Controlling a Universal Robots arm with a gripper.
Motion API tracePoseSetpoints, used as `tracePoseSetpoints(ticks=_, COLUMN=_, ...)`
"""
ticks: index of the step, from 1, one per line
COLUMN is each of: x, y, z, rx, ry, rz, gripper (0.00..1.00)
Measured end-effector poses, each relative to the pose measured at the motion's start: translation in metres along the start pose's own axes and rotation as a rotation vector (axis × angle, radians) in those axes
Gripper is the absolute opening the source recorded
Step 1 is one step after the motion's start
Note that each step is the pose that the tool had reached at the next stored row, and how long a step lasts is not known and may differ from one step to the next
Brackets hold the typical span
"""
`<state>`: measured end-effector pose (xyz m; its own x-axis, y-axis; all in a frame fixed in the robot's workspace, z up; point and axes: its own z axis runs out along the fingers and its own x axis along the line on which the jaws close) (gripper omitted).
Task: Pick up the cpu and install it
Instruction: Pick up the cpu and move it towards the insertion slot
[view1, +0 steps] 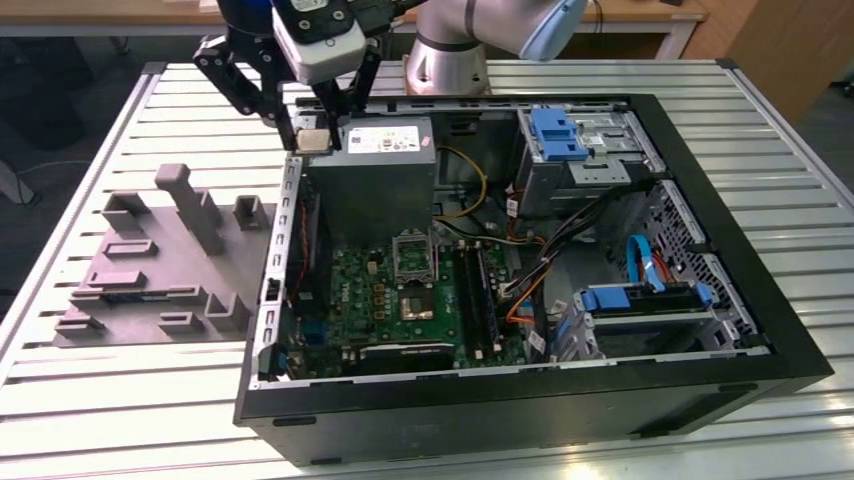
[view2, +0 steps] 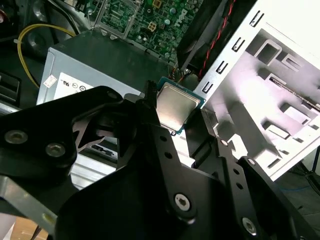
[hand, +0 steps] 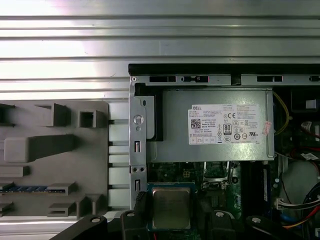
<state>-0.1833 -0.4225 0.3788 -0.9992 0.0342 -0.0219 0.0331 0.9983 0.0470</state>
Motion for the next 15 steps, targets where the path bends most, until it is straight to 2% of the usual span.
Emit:
tracePoseSetpoints(ticks=9, x=-0.0005, y=0.0, z=0.0, rx=0.0, ry=0.0, rz=0.0, gripper=0.47)
tracePoseSetpoints(ticks=15, x=-0.0094, y=0.0003, z=0.0004, rx=0.0, ry=0.0, rz=0.0, gripper=0.47)
